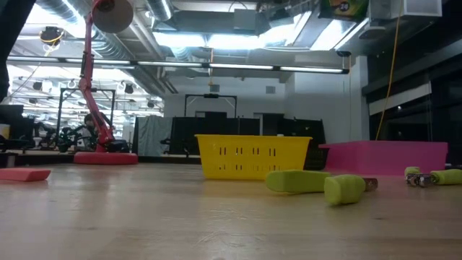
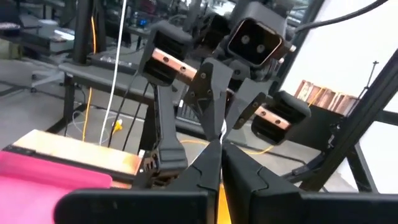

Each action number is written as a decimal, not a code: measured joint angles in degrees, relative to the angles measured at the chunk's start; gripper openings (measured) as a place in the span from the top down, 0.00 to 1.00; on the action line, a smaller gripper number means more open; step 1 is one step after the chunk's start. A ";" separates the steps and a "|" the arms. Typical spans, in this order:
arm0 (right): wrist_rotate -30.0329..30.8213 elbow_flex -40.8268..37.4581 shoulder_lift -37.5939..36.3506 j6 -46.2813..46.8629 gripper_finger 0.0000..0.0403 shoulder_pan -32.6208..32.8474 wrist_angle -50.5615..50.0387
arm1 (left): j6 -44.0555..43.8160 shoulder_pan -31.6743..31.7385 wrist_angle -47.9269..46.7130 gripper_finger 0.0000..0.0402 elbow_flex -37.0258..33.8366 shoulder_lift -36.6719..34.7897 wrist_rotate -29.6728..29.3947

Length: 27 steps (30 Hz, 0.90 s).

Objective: Pick & Place School Supplies
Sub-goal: Put the bottom yellow crayon box into the red bin

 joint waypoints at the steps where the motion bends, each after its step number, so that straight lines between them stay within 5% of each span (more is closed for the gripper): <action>1: 0.17 0.00 0.00 0.03 0.99 0.00 0.08 | 0.03 -0.07 0.42 0.96 0.00 0.02 0.17; 8: 1.23 0.00 0.07 0.14 0.99 0.00 -0.29 | 1.41 -0.08 -0.20 0.75 -0.04 -2.42 5.31; 15: 4.95 0.00 0.07 -0.50 1.00 0.00 -0.68 | 13.70 0.02 -16.78 0.52 -0.04 -8.90 -11.06; 21: 13.77 -0.02 -2.63 6.86 1.00 0.00 -12.47 | 15.43 0.00 -34.90 0.51 -2.41 -17.96 -24.93; 27: 18.12 -0.02 -9.60 24.18 1.00 -0.02 -24.96 | 11.42 0.01 -33.34 0.58 -11.17 -27.15 -29.64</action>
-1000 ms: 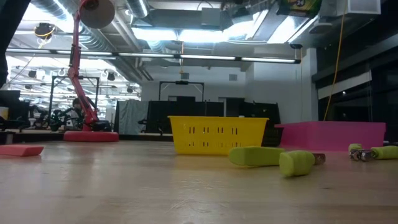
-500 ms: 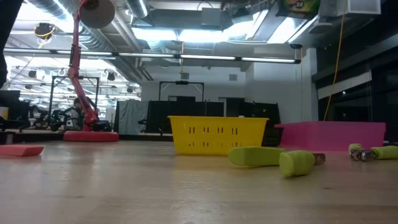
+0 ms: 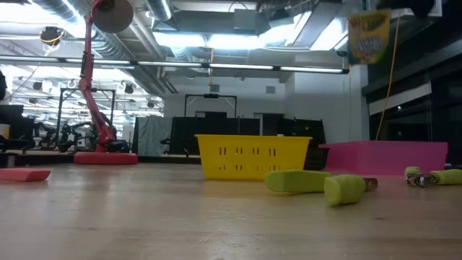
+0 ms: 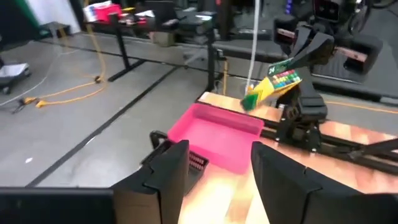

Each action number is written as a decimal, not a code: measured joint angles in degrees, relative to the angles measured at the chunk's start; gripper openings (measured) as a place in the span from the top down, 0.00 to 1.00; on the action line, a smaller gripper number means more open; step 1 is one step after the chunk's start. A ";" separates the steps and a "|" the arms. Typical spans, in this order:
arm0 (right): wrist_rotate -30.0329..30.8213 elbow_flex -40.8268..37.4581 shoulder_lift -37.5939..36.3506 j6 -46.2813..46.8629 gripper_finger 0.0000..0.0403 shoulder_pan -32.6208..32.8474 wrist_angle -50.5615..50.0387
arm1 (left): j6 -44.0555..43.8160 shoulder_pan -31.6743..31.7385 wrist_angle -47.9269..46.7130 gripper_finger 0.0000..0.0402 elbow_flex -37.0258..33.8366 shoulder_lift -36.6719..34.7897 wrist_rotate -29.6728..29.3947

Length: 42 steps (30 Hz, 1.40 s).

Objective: Pick & Place School Supplies
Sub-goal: Put the bottom yellow crayon box into the red bin

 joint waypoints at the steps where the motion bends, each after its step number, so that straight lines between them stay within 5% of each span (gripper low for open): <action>1: 0.91 -0.01 -0.88 2.97 1.00 0.00 -2.44 | -0.81 -0.07 0.11 0.58 -1.83 -1.25 -0.47; 13: 17.87 -15.40 -16.21 42.48 1.00 0.00 -13.19 | -10.23 -1.17 21.91 0.62 -27.08 -11.39 -1.54; 19: 25.85 -24.13 -18.90 59.62 1.00 -0.25 -13.52 | -10.82 -2.43 26.87 0.63 -30.80 -12.56 -1.44; 25: 27.24 -29.00 -18.75 69.36 1.00 -3.50 -13.20 | -9.94 -2.39 27.50 0.63 -30.80 -12.61 -1.39; 32: 27.91 -32.56 -18.75 69.32 1.00 -7.64 -4.49 | -6.77 -2.39 30.25 0.63 -30.80 -12.61 -1.39; 42: 24.31 -40.11 -18.26 53.78 1.00 -13.08 21.78 | -5.23 -2.39 31.17 0.65 -30.80 -12.61 -0.87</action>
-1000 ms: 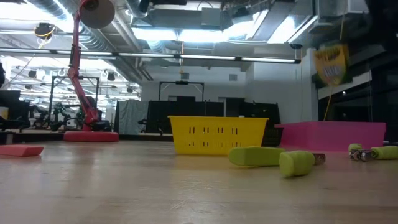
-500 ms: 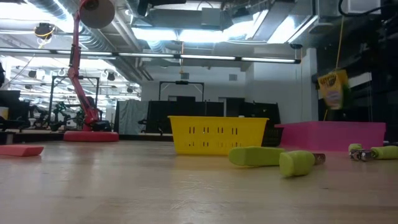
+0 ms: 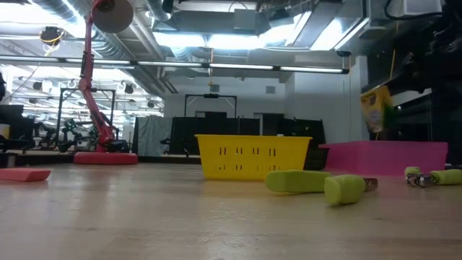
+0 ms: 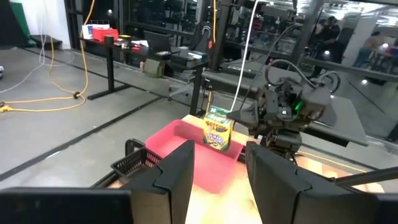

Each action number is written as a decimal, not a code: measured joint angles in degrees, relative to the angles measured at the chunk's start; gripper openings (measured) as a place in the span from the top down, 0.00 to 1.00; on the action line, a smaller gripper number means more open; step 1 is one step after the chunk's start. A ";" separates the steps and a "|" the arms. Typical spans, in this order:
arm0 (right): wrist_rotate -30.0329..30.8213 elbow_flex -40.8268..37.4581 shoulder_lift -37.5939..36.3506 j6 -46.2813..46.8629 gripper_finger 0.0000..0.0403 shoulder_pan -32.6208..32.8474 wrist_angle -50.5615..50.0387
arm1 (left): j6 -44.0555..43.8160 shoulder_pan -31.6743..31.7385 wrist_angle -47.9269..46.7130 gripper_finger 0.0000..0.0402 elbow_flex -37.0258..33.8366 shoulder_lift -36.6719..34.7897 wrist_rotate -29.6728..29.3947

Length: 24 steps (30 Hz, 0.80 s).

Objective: Pick & Place School Supplies
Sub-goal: Put the bottom yellow crayon box into the red bin

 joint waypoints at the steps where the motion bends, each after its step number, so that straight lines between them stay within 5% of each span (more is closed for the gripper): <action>1: -0.98 -0.88 0.22 -2.21 1.00 -0.78 3.41 | 0.00 0.00 -0.02 0.65 0.00 0.00 0.05; 7: -7.15 -4.12 3.99 -11.07 1.00 -7.13 17.85 | 0.06 0.00 -0.02 0.65 0.00 0.00 0.06; 24: -25.53 -4.45 16.61 -11.24 1.00 -20.93 25.16 | 1.54 0.00 1.40 0.65 0.00 0.02 1.09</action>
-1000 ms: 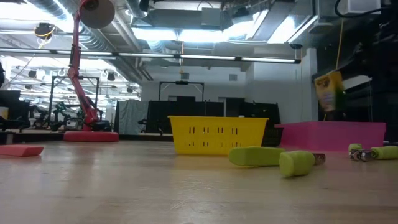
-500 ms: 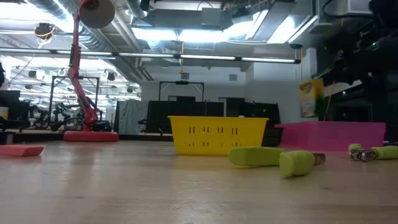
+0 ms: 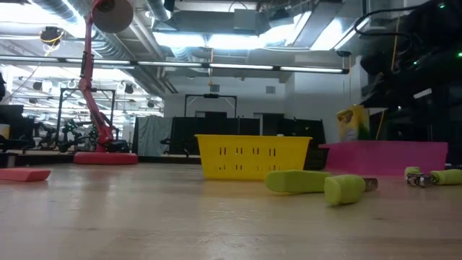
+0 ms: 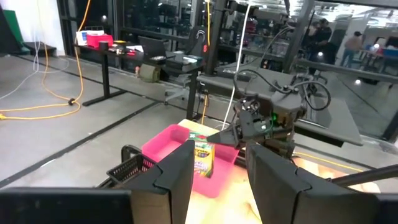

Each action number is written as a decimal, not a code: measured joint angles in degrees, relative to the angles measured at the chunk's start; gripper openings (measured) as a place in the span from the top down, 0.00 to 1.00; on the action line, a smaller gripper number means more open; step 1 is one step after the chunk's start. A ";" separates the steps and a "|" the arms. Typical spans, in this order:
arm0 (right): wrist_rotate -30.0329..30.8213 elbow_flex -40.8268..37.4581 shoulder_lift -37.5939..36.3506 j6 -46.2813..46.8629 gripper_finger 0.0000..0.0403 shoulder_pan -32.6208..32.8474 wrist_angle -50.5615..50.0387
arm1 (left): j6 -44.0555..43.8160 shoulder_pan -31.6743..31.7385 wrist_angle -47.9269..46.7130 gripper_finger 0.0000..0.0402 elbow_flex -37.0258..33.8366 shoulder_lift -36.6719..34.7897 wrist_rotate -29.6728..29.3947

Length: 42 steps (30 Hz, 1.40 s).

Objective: Pick & Place School Supplies
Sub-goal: Put the bottom yellow crayon box into the red bin

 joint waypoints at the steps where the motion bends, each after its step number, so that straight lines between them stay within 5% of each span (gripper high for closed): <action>1: -0.40 0.00 0.59 -0.15 1.00 -0.38 0.55 | -0.01 0.00 0.00 0.65 0.00 0.00 -0.01; 21: -6.76 0.00 10.38 0.21 1.00 -2.68 6.93 | -0.02 0.00 0.31 0.65 0.00 0.00 -0.03; 32: -7.12 0.00 11.58 2.00 0.82 -2.68 7.80 | -0.02 0.00 0.52 0.65 0.00 0.00 -0.05; 42: -7.12 0.01 11.27 -0.24 0.80 -2.68 10.95 | -0.03 0.00 0.50 0.65 0.00 0.00 -1.88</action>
